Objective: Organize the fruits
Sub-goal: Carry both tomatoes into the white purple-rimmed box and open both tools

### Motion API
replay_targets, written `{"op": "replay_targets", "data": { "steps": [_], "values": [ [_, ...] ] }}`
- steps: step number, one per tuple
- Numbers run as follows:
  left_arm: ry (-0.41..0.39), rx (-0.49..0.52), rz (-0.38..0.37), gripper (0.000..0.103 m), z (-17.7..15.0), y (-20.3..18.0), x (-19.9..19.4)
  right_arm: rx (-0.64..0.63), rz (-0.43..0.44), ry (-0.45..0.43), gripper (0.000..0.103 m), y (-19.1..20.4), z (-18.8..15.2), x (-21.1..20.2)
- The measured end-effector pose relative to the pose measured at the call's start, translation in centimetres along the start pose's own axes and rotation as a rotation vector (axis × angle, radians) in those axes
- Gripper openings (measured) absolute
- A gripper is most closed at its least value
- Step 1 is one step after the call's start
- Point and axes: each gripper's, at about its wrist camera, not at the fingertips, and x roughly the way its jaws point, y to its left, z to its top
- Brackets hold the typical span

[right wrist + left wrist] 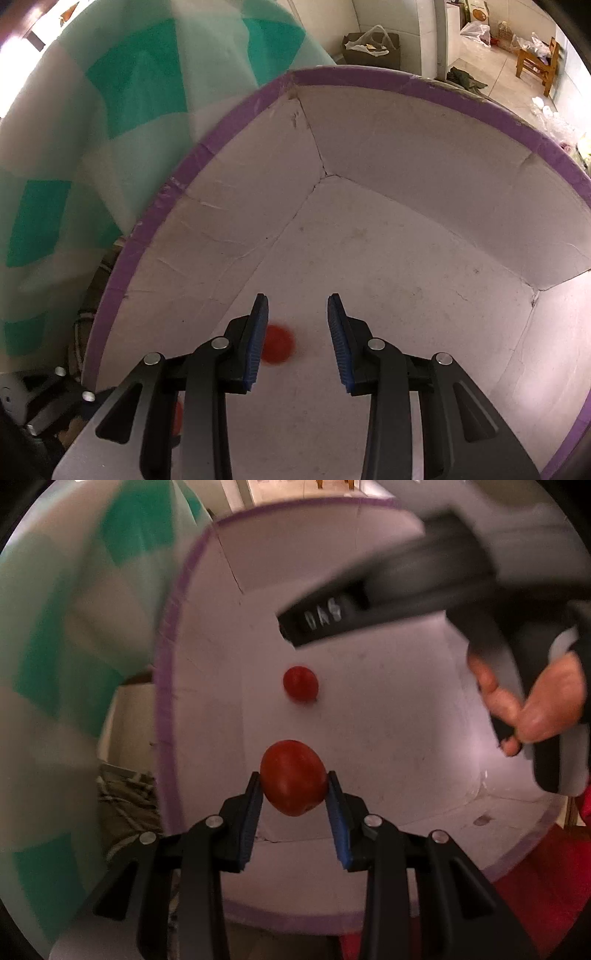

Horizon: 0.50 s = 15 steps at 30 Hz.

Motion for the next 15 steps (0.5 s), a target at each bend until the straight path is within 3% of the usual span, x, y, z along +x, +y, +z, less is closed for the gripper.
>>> {"op": "replay_targets", "data": {
  "steps": [4,6,8,11,15],
  "values": [
    [-0.009,-0.02,-0.018,0.036,-0.1,0.8,0.4,-0.006,-0.038,0.022,0.035,0.0,-0.1,0.9],
    [-0.026,-0.044,-0.035,0.046,-0.4,1.3,-0.1,0.01,-0.035,0.024,0.038,-0.2,0.0,1.0],
    [-0.069,-0.08,-0.057,0.065,-1.2,2.3,-1.1,0.044,-0.013,0.001,0.042,-0.9,0.2,0.5],
    [-0.144,-0.126,-0.098,0.068,-1.7,4.1,-2.8,0.091,0.001,-0.028,0.063,-1.8,0.6,-0.1],
    [-0.27,-0.153,-0.071,0.075,-2.5,5.0,-5.6,0.124,0.011,-0.045,0.064,-2.2,0.9,-0.8]
  ]
}}
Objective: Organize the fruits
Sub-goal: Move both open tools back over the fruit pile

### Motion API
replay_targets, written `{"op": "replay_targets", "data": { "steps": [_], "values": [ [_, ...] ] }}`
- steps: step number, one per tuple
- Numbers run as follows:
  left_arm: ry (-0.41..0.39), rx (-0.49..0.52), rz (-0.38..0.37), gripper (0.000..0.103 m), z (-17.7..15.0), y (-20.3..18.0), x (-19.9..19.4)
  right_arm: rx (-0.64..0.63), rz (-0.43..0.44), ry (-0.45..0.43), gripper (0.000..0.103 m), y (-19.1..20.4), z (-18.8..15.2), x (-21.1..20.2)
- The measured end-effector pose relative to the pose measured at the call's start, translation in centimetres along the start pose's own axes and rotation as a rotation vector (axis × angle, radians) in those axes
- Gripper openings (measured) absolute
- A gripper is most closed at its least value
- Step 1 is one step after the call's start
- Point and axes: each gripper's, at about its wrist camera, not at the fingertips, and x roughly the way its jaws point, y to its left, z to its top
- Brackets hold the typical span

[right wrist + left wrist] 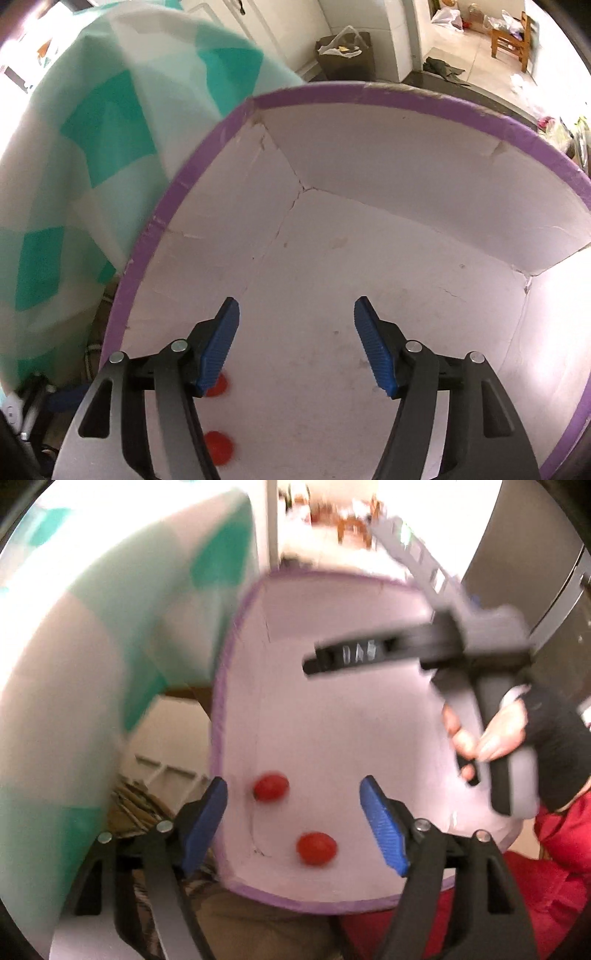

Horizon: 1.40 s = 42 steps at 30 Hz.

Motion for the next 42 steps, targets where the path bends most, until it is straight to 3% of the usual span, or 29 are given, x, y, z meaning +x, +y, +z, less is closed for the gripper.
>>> {"op": "replay_targets", "data": {
  "steps": [4,7,9,12,16,20,25,27,31,34,37,42],
  "values": [
    [-0.167,0.056,0.039,0.079,0.8,-0.4,-4.2,-0.003,-0.015,-0.075,0.064,0.5,0.5,-1.5],
    [-0.348,0.115,0.123,0.092,0.5,-1.2,-8.1,-0.041,-0.025,-0.189,0.065,1.6,0.8,-3.9],
    [-0.446,0.114,0.2,0.094,0.1,-0.6,-10.5,-0.081,-0.029,-0.253,0.072,2.7,1.1,-5.5],
    [-0.505,0.049,0.258,0.097,-0.2,0.9,-13.3,-0.183,-0.025,-0.37,0.083,5.9,1.5,-8.8],
    [-0.584,-0.165,0.323,0.101,-2.2,5.8,-17.1,-0.332,0.002,-0.5,0.087,10.3,0.5,-12.8],
    [-0.59,-0.385,0.469,0.101,-7.4,12.2,-21.9,-0.46,0.097,-0.517,0.087,16.8,-0.5,-14.9],
    [-0.542,-0.679,0.605,0.101,-13.7,20.9,-25.8,-0.578,0.203,-0.378,0.087,27.1,-1.4,-14.1],
    [-0.561,-0.741,0.646,0.101,-15.6,23.3,-27.3,-0.63,0.245,-0.332,0.087,31.6,-1.6,-13.2],
    [-0.559,-0.852,0.73,0.101,-20.2,28.5,-30.0,-0.714,0.245,-0.388,0.087,38.0,-1.7,-11.9],
    [-0.524,-0.905,0.78,0.101,-21.7,31.4,-31.0,-0.75,0.222,-0.411,0.087,42.8,-0.5,-9.9],
    [-0.506,-0.935,0.786,0.101,-22.5,33.5,-31.2,-0.768,0.172,-0.335,0.087,47.9,1.8,-5.7],
    [-0.433,-1.053,0.709,0.101,-24.9,36.7,-29.8,-0.735,0.143,-0.213,0.087,52.1,4.4,-0.3]
  ]
}}
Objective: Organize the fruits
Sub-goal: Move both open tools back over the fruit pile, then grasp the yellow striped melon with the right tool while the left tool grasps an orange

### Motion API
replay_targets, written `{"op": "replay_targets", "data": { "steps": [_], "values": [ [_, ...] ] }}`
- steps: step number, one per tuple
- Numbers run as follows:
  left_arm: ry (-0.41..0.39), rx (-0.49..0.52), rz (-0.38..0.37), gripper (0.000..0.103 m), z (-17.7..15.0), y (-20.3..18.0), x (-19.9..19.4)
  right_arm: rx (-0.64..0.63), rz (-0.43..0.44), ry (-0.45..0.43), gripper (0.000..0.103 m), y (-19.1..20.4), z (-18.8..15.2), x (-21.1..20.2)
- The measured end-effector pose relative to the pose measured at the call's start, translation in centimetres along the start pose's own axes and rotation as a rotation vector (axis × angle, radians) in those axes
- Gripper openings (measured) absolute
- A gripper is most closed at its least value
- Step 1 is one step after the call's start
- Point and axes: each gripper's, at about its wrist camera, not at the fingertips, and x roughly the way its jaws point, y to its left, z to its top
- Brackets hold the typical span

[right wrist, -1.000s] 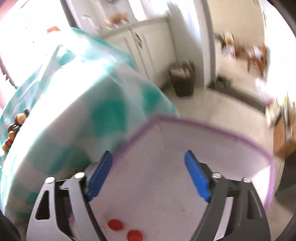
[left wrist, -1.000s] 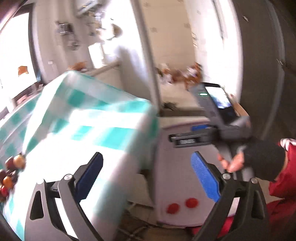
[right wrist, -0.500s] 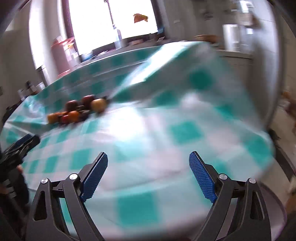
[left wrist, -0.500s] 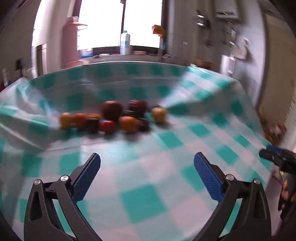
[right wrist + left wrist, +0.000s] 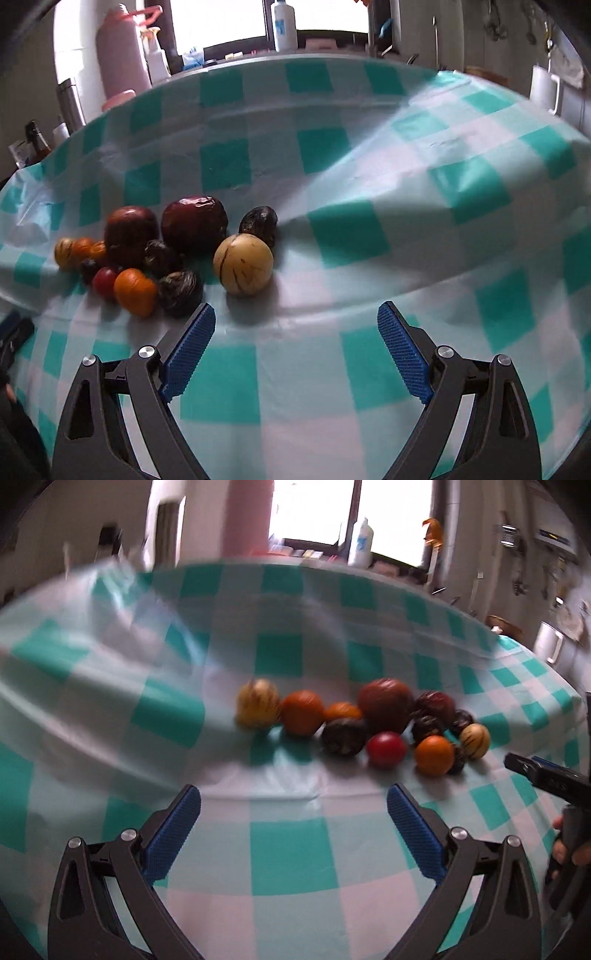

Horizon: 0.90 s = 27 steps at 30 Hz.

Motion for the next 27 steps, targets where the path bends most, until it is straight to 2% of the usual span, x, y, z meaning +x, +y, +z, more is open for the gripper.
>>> {"op": "replay_targets", "data": {
  "steps": [2,5,13,17,21,22,24,27],
  "values": [
    [0.024,-0.036,0.003,0.101,0.0,0.9,0.5,0.009,-0.002,0.026,0.087,0.7,1.0,1.7],
    [0.009,-0.03,0.041,0.101,-0.2,1.1,0.4,0.023,0.004,0.045,0.087,1.6,2.1,3.3],
    [-0.006,-0.023,0.07,0.101,-0.8,0.7,0.0,0.01,-0.085,0.137,0.083,3.5,3.4,7.0],
    [0.003,-0.051,0.062,0.101,-0.9,1.0,0.1,0.043,-0.105,0.16,0.092,3.3,3.8,8.0],
    [0.005,-0.058,0.056,0.101,-1.0,1.0,0.1,0.054,-0.13,0.137,0.094,3.4,3.7,8.2],
    [0.008,-0.06,0.053,0.101,-1.0,1.0,0.2,0.061,-0.139,0.143,0.099,3.3,3.7,8.3],
    [0.015,-0.063,0.047,0.101,-1.1,0.9,0.3,0.063,-0.158,0.153,0.099,3.4,3.8,8.7],
    [0.024,-0.071,0.038,0.101,-1.1,0.9,0.5,0.044,-0.142,0.162,0.098,3.3,3.9,8.7]
  ]
}}
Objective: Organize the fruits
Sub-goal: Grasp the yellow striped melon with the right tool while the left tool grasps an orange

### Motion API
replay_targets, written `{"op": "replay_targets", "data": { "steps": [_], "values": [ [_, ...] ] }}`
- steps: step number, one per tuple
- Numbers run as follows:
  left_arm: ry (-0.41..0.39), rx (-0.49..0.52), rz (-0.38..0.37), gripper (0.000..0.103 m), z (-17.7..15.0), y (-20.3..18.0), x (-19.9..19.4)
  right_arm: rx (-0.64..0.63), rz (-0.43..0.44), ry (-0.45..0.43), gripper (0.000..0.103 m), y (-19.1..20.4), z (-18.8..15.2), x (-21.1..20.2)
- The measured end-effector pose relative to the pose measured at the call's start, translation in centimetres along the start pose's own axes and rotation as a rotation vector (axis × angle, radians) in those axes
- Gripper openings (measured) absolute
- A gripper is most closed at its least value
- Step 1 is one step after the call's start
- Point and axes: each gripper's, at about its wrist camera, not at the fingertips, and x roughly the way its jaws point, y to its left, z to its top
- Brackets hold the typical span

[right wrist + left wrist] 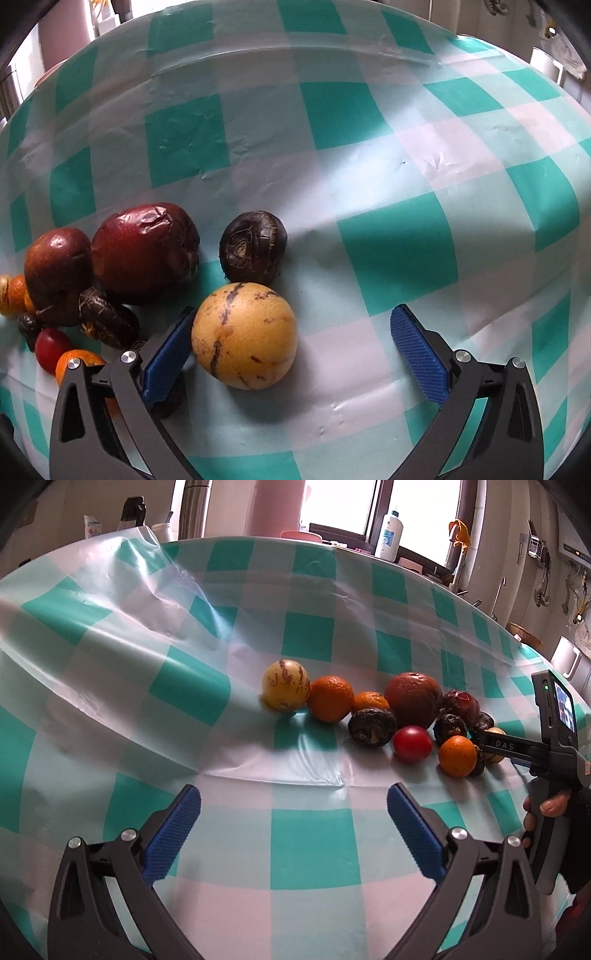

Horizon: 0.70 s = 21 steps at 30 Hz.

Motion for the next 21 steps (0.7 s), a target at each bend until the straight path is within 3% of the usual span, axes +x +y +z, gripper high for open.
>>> {"op": "replay_targets", "data": {
  "steps": [1,3,4,5,7,13,17,21],
  "values": [
    [0.001,-0.005,0.001,0.101,0.0,0.0,0.0,-0.003,0.007,-0.005,0.096,0.0,-0.2,-0.2],
    [-0.002,-0.002,0.005,0.101,0.0,-0.2,-0.1,-0.002,0.03,-0.04,0.069,-0.4,-1.1,-1.2],
    [-0.004,0.005,0.0,0.101,-0.1,-0.6,-0.1,-0.011,0.037,-0.055,0.061,-0.6,-1.7,-1.7],
    [-0.002,0.008,-0.01,0.101,-0.2,-0.9,-0.1,-0.023,0.035,-0.067,0.045,-0.8,-2.4,-2.3],
    [0.024,0.035,-0.041,0.1,-0.4,-2.3,0.2,-0.003,0.08,-0.078,0.044,-2.1,-3.8,-3.3],
    [0.065,0.158,-0.082,0.083,-0.5,-9.7,2.1,0.054,0.203,-0.086,0.044,-7.3,-8.1,-6.5],
    [0.099,0.172,-0.081,0.068,0.4,-13.1,4.5,0.068,0.25,-0.098,0.044,-9.4,-10.8,-7.7],
    [0.117,0.144,-0.056,0.067,1.5,-14.7,6.6,0.071,0.309,-0.095,0.044,-10.1,-11.2,-8.3]
  ]
}}
